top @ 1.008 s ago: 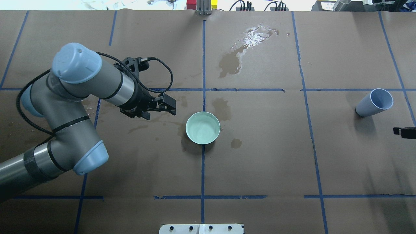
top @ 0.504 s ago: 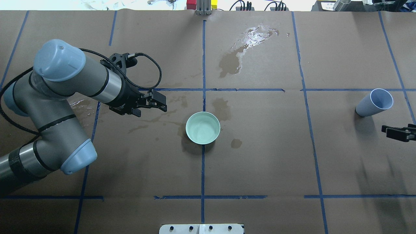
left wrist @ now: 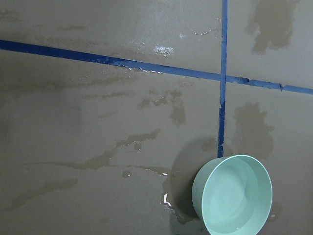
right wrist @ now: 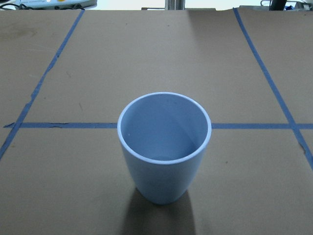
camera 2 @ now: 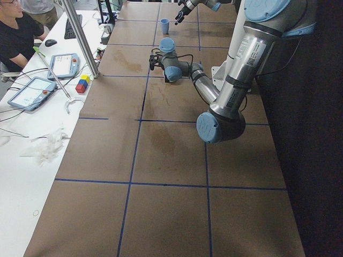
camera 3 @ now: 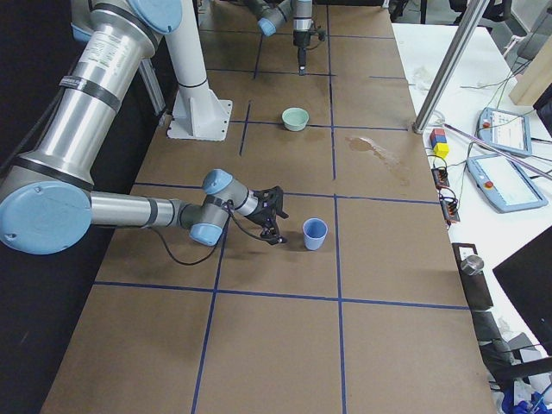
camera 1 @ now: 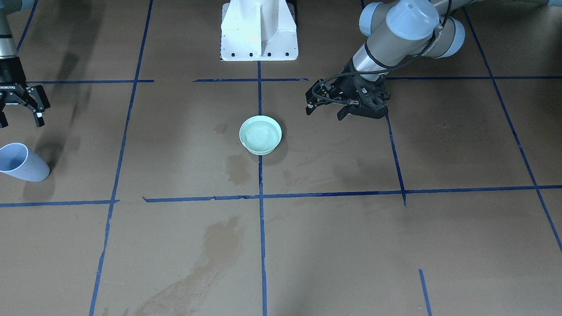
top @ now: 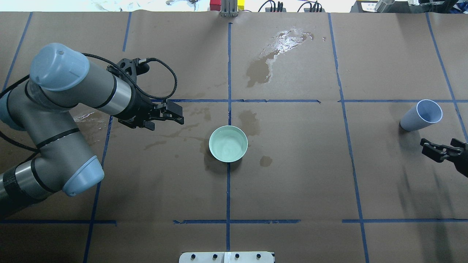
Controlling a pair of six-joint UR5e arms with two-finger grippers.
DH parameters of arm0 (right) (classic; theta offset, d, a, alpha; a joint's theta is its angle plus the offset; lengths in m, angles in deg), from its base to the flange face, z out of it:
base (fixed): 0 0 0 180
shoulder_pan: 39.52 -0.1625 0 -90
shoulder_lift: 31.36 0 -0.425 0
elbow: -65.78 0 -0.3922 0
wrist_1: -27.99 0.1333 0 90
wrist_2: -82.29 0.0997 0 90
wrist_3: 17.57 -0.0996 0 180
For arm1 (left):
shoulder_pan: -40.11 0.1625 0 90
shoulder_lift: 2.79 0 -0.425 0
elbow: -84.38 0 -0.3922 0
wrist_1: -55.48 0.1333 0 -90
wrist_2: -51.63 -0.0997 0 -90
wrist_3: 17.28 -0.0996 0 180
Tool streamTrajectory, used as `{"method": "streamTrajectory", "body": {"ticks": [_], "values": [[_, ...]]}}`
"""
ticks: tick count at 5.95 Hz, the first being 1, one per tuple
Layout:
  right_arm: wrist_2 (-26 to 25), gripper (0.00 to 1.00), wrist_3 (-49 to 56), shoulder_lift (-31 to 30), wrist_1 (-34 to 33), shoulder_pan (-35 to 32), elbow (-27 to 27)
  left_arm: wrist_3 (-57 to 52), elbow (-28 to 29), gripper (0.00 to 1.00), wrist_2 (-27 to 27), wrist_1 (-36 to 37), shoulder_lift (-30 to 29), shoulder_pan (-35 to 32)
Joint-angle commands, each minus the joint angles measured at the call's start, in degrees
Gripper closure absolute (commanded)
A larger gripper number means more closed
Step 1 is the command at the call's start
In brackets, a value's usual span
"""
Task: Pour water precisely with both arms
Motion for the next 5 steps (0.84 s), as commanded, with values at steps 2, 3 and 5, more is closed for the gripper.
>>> {"method": "streamTrajectory", "body": {"ticks": [2,3,5], "values": [[-14.11,0.02,-1.01,3.96,6.04,5.83,-7.36,0.09,-1.33,0.01,0.09,0.09,1.15,-0.51],[-15.87,0.02,-1.10,4.34,6.14,5.83,-8.25,0.00,-3.16,0.01,0.09,0.09,3.23,-0.68],[-20.36,0.01,-1.10,9.16,6.31,5.83,-13.07,0.09,-5.02,0.00,0.09,0.18,5.10,-1.12]]}}
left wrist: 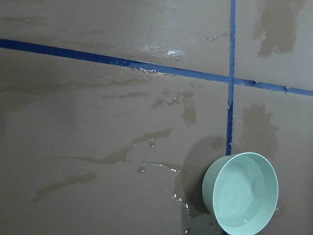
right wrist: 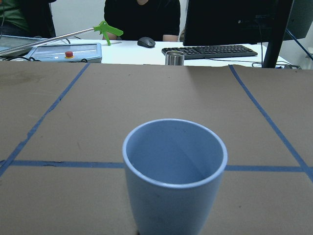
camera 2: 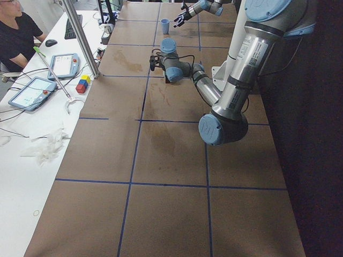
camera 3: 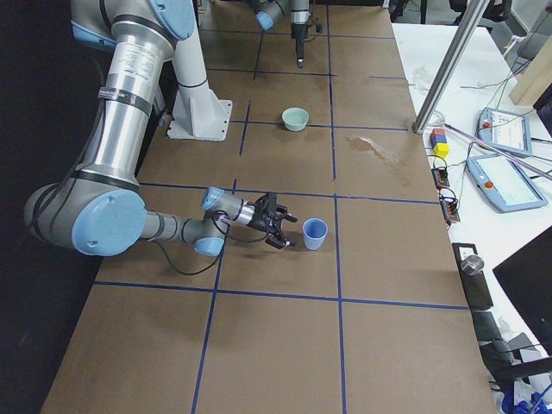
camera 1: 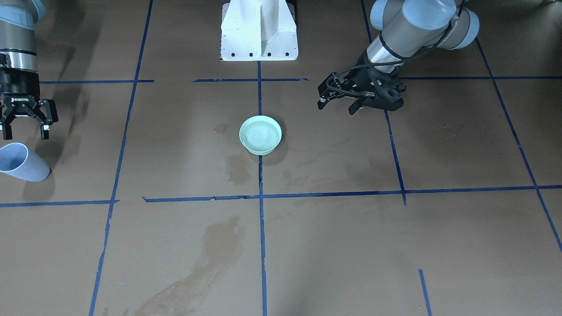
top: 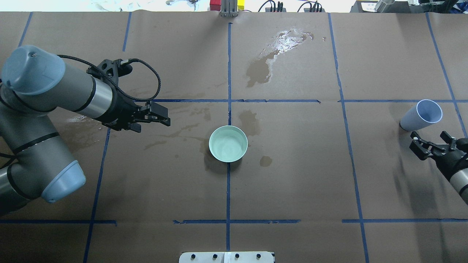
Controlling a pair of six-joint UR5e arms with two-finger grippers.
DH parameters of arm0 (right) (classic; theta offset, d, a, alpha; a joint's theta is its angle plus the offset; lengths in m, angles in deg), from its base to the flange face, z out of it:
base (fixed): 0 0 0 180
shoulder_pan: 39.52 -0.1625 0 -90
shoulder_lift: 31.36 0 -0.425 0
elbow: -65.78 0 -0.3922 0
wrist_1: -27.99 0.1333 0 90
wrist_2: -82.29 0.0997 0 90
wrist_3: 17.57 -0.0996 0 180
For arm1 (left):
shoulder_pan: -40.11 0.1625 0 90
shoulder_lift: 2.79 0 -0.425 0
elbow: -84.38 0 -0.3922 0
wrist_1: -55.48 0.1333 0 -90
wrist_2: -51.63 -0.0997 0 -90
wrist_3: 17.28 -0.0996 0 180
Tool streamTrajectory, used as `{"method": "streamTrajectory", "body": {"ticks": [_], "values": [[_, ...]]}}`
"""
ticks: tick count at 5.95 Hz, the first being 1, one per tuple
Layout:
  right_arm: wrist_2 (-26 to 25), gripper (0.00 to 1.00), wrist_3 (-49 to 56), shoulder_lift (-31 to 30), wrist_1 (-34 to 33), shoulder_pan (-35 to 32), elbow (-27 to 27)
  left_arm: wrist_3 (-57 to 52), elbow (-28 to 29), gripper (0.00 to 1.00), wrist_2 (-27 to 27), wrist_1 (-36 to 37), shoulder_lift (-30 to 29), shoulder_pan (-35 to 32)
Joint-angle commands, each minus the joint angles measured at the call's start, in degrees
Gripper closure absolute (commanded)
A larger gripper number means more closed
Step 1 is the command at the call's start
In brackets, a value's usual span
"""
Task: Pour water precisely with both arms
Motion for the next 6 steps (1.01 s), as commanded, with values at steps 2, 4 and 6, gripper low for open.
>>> {"method": "streamTrajectory", "body": {"ticks": [2,4,6], "values": [[-3.40,0.01,0.30,2.52,2.34,-0.02,-3.83,0.06,-0.61,0.00,-0.08,0.02,0.62,-0.42],[-3.40,0.01,0.92,4.28,2.97,-0.10,-6.37,0.06,-0.96,0.00,-0.08,0.02,0.71,-0.42],[-3.49,0.01,1.01,4.81,3.32,-0.19,-6.74,0.06,-1.05,0.00,-0.08,0.02,0.71,-0.51]]}}
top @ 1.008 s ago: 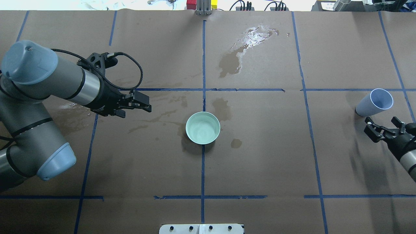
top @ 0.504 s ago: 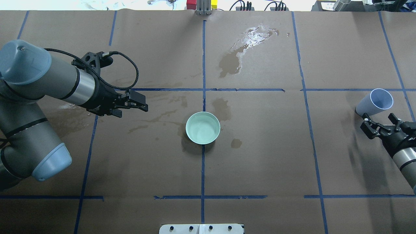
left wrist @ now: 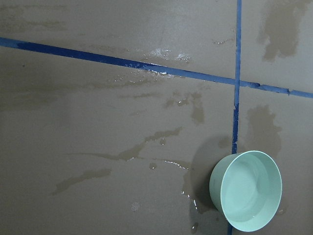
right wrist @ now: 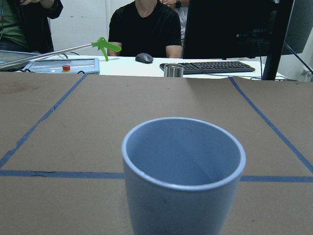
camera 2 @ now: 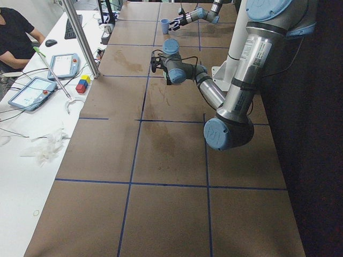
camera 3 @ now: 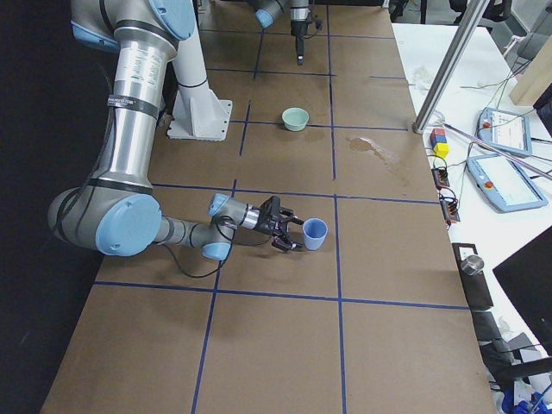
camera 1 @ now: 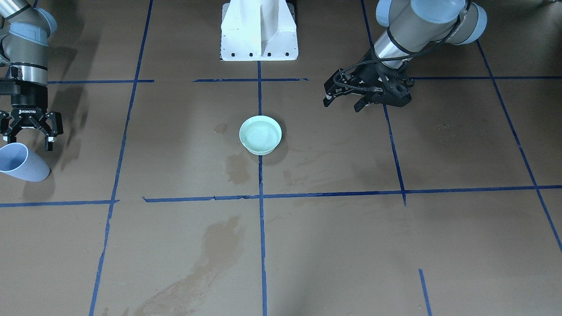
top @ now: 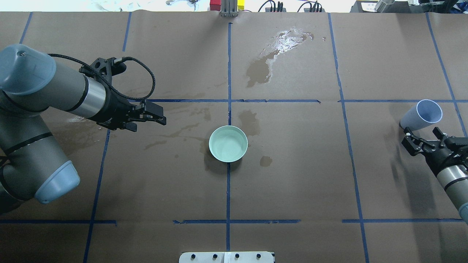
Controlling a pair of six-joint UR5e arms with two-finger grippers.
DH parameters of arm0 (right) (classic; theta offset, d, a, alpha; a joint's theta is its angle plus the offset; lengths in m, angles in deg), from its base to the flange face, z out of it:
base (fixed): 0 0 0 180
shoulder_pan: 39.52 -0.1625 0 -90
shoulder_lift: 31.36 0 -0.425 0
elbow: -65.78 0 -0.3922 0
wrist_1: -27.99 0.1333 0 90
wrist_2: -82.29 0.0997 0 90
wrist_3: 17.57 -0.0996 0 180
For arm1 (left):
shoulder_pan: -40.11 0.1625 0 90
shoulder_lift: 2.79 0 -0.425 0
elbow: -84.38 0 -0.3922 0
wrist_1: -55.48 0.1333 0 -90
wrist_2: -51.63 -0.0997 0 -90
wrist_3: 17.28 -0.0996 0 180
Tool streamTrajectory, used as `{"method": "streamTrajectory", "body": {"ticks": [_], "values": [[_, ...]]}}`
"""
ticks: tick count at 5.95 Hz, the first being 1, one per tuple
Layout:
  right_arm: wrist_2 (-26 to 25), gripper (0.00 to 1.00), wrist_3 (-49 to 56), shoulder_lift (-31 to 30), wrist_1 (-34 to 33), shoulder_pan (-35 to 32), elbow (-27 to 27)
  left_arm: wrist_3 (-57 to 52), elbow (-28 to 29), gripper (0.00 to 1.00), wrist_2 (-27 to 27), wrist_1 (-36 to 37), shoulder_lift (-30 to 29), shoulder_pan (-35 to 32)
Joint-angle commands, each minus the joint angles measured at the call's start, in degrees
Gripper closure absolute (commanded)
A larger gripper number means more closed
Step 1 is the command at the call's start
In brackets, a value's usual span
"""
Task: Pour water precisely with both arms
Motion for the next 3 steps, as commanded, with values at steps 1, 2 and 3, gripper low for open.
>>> {"method": "streamTrajectory", "body": {"ticks": [1,2,3], "values": [[0.03,0.01,0.03,0.16,0.22,-0.58,-0.26,0.00,-0.08,0.00,0.00,0.00,0.01,-0.11],[0.20,0.01,0.03,0.34,0.22,-1.46,-0.44,0.00,-0.17,0.00,0.00,0.00,0.01,-0.11],[0.29,0.01,0.03,0.43,0.13,-2.16,-0.61,0.00,-0.34,0.00,0.00,0.00,0.01,-0.20]]}}
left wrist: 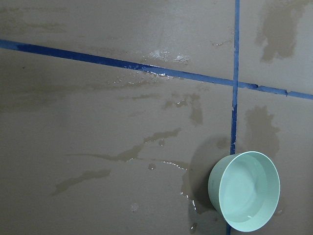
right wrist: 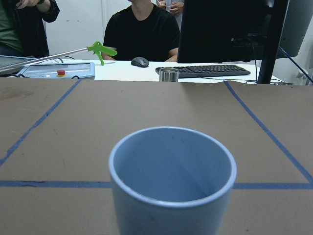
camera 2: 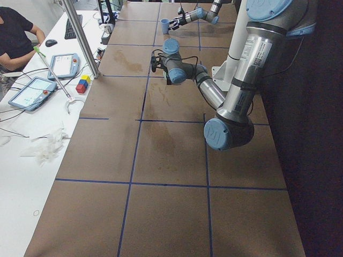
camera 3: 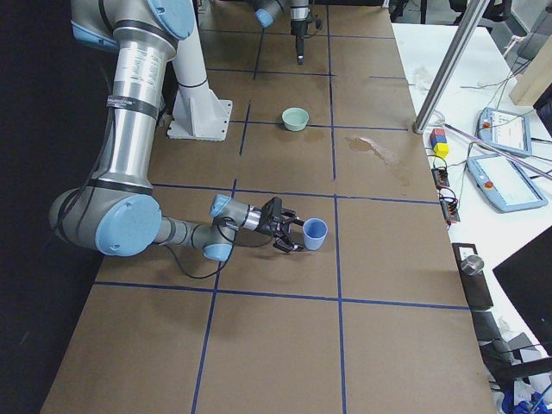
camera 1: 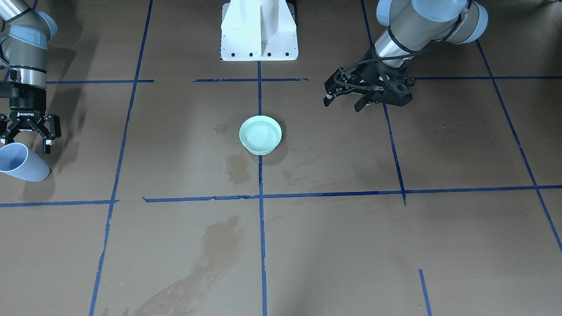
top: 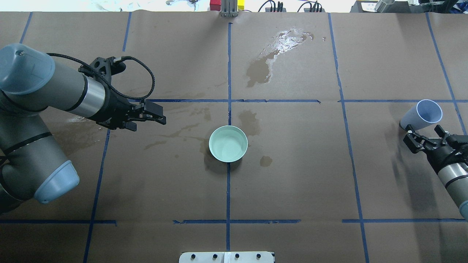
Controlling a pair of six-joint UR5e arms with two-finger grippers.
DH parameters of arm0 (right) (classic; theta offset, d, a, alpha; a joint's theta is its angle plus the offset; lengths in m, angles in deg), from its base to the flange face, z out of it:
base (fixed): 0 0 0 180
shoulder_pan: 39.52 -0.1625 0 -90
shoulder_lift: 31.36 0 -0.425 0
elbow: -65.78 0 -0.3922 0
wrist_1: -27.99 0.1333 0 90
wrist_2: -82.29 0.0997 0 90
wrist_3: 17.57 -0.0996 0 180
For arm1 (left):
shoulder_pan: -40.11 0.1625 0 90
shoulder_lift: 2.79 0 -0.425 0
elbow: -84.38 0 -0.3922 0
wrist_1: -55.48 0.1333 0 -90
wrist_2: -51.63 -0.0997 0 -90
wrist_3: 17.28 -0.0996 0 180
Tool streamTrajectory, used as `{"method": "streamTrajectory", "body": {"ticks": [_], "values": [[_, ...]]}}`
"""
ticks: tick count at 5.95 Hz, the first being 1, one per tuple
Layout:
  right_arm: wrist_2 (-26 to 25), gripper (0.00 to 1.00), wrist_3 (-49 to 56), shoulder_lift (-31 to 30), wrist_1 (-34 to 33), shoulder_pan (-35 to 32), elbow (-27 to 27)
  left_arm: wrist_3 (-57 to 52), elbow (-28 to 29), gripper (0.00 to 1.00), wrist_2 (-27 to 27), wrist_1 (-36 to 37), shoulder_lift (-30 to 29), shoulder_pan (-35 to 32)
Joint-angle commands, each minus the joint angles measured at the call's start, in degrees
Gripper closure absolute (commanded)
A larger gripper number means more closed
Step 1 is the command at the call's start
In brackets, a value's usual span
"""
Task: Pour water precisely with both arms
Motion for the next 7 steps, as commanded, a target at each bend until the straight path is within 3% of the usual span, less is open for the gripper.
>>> {"method": "streamTrajectory", "body": {"ticks": [1,7], "values": [[0.19,0.01,0.00,0.54,-0.06,-1.42,-0.17,0.00,-0.22,0.00,0.00,0.00,0.09,-0.15],[0.37,0.01,1.66,4.41,-0.15,-4.23,-2.28,0.00,-3.04,0.00,0.00,3.78,0.09,-0.15]]}}
